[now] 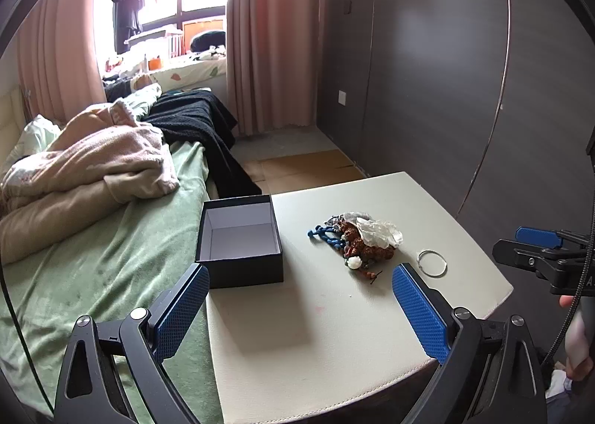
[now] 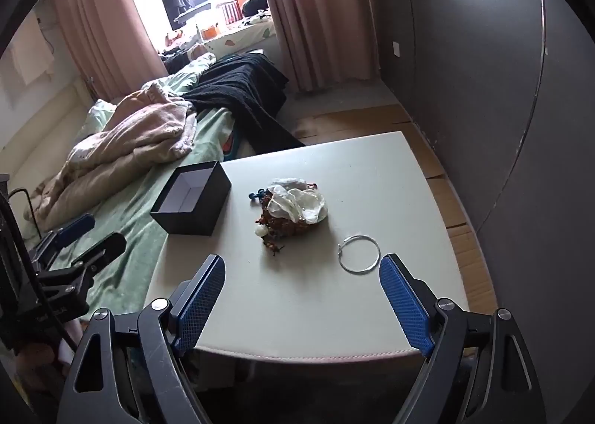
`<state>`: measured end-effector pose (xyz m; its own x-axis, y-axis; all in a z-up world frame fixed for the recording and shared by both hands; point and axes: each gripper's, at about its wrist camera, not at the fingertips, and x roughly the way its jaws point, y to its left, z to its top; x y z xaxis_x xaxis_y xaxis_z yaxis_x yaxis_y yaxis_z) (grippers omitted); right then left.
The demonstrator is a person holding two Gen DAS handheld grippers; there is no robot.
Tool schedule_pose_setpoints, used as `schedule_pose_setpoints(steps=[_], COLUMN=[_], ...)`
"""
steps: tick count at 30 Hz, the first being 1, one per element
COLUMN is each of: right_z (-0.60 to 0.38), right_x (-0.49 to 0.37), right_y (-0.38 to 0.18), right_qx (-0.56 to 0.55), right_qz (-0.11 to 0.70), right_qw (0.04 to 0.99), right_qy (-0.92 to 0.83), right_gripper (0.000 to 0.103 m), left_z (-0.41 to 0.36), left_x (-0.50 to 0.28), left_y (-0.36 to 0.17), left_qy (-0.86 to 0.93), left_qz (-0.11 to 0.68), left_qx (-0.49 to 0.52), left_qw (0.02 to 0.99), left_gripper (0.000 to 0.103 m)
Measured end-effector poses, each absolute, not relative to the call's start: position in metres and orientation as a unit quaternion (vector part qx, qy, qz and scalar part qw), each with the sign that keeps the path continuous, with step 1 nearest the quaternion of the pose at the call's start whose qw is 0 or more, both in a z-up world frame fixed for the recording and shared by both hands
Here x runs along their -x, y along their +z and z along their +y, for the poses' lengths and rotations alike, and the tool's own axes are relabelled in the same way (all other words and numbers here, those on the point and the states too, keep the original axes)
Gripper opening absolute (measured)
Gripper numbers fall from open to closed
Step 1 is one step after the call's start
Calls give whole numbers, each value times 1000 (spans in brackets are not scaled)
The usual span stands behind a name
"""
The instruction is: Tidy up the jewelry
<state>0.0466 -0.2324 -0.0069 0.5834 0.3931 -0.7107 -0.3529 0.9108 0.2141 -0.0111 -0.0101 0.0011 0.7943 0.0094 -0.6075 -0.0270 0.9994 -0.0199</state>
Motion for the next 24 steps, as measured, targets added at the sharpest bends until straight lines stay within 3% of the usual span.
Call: schedule_pose_setpoints(steps=[24], right_z=[-234], right_x=[-43], right_y=[1], right_qx=[-31], right_qz=[382], right_qw=[904], right_qy=[189], right_gripper=[86], left_z=[-3], left_x=[14], left_y=[7], left_qy=[10], left_qz=[308], left_qx=[39], left_qw=[951], left_gripper=[99])
